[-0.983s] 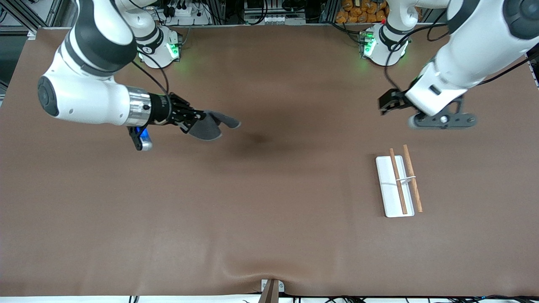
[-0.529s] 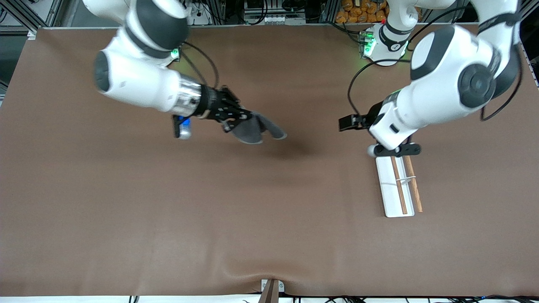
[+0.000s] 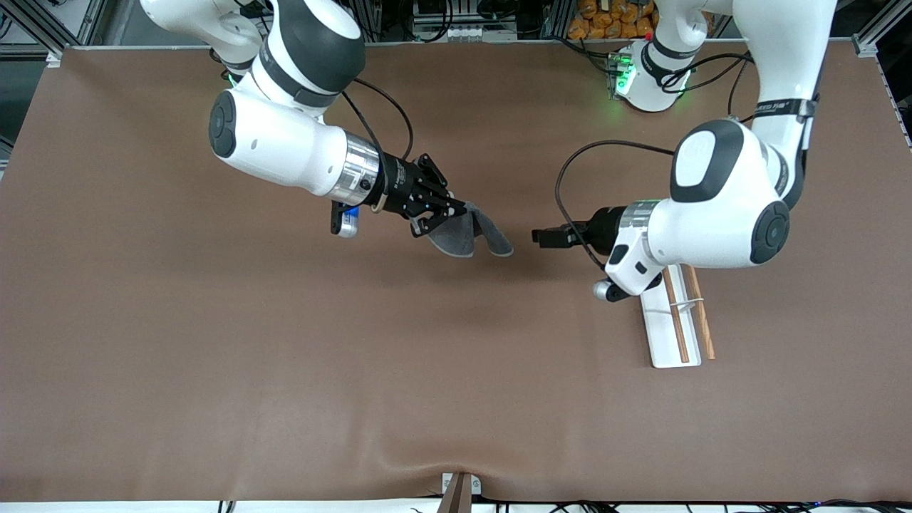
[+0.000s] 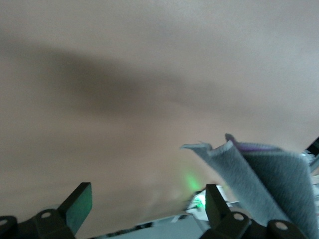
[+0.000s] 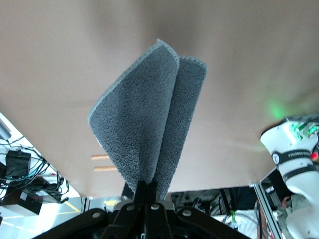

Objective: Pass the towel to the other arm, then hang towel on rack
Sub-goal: 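Grasp the towel with the left gripper beside the right gripper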

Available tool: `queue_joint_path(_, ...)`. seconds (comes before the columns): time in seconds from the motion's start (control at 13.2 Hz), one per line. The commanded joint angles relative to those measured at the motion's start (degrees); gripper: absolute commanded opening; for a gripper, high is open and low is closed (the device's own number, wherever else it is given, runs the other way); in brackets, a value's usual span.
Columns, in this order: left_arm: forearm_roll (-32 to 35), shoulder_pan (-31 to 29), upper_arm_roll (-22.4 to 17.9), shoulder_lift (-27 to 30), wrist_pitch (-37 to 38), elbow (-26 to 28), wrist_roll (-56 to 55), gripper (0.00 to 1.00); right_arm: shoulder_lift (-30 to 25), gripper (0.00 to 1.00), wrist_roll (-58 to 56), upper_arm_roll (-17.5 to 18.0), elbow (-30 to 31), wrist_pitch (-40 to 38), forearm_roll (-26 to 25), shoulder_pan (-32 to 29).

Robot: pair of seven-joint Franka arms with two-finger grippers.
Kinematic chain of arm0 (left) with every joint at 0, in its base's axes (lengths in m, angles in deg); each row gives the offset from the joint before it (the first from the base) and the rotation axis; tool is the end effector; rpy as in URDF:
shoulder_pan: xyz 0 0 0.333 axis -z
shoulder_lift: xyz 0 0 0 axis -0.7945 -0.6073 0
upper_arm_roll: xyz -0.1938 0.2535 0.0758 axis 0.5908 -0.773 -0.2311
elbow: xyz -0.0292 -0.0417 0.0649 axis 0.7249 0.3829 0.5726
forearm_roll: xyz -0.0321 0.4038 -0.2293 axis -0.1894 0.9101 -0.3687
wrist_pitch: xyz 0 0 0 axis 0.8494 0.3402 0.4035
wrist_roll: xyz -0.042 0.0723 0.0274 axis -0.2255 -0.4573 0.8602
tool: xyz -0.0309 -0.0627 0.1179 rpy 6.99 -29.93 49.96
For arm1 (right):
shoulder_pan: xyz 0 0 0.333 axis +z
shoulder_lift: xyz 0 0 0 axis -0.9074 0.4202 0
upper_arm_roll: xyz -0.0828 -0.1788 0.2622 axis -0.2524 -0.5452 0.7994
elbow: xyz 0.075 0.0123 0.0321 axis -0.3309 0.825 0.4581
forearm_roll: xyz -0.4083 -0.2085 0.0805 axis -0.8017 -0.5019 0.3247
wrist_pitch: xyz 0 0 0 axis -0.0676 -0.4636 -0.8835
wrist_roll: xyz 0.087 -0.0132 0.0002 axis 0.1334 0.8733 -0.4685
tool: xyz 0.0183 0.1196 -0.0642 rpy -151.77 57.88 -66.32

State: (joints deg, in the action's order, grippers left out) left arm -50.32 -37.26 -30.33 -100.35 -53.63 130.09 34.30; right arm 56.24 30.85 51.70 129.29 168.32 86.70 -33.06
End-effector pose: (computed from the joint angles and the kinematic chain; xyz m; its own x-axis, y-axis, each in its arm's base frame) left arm 0.6628 -0.3253 0.3924 0.8494 0.1786 -0.4967 0.4132 -0.8105 0.4151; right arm 0.6190 0.4749 0.4836 -0.0369 -0.6994 -0.7138 -0.9981 -0.0100 0.0613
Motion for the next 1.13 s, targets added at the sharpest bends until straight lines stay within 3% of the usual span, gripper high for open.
queue_joint_path(0.0, -3.62, 0.29, -0.01, -2.56, -1.83, -3.65, -5.03, 1.0, 1.34, 0.0, 1.42, -0.35, -2.54, 0.16, 2.28, 0.25)
queue_joint_path(0.23, -9.25, 0.65, -0.01, -2.57, -6.91, -3.75, -10.98, 1.0, 1.61, 0.0, 1.68, -0.35, -2.8, 1.57, 2.36, 0.25)
queue_joint_path(0.61, -9.26, 4.33, -0.01, -2.83, -10.96, -4.1, -19.86, 1.0, 2.93, 0.0, 3.26, -0.35, -4.56, 1.57, 2.28, 0.78)
queue_joint_path(1.06, -7.08, 4.6, -0.54, -3.54, -11.59, -3.93, -26.04, 0.85, 2.93, 0.0, 3.26, -0.35, -4.56, 1.48, 2.28, 0.78)
